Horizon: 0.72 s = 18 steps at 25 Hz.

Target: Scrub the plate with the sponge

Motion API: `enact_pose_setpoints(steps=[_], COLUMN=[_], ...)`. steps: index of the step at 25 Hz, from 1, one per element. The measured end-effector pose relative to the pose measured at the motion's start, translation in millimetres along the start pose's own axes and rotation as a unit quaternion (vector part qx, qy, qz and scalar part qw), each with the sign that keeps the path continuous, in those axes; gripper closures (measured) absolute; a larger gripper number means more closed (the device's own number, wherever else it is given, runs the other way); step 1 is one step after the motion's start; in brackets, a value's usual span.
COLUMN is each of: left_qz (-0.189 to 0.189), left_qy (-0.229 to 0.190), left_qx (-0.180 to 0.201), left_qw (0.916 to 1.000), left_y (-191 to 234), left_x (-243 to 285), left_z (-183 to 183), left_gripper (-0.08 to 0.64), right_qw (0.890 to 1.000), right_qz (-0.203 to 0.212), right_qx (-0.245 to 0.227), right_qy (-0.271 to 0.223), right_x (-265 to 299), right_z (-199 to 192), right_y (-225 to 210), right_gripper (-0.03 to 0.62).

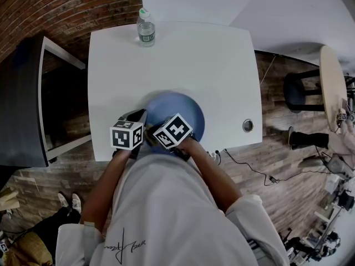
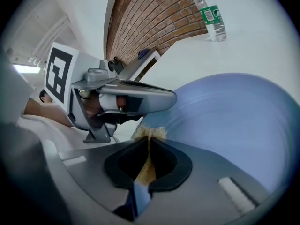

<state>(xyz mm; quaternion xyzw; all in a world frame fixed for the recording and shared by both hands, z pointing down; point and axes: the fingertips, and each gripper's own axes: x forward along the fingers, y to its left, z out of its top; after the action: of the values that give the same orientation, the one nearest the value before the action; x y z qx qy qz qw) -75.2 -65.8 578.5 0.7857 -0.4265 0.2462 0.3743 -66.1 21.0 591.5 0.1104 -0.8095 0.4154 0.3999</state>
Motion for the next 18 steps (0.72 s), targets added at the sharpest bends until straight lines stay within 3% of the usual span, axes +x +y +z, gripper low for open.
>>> enact_pose_setpoints(steps=[18], left_qz=[-0.001], left_qy=[-0.002], left_qx=[0.002], left_qw=[1.0000], left_y=[-1.3], left_x=[0.5], left_z=[0.3], left_gripper=[0.532], right_qw=[0.999], right_qz=[0.033], right_qx=[-0.011], right_qy=[0.035], right_x=[-0.6], right_z=[-18.5], right_y=[9.3], right_gripper=[0.569])
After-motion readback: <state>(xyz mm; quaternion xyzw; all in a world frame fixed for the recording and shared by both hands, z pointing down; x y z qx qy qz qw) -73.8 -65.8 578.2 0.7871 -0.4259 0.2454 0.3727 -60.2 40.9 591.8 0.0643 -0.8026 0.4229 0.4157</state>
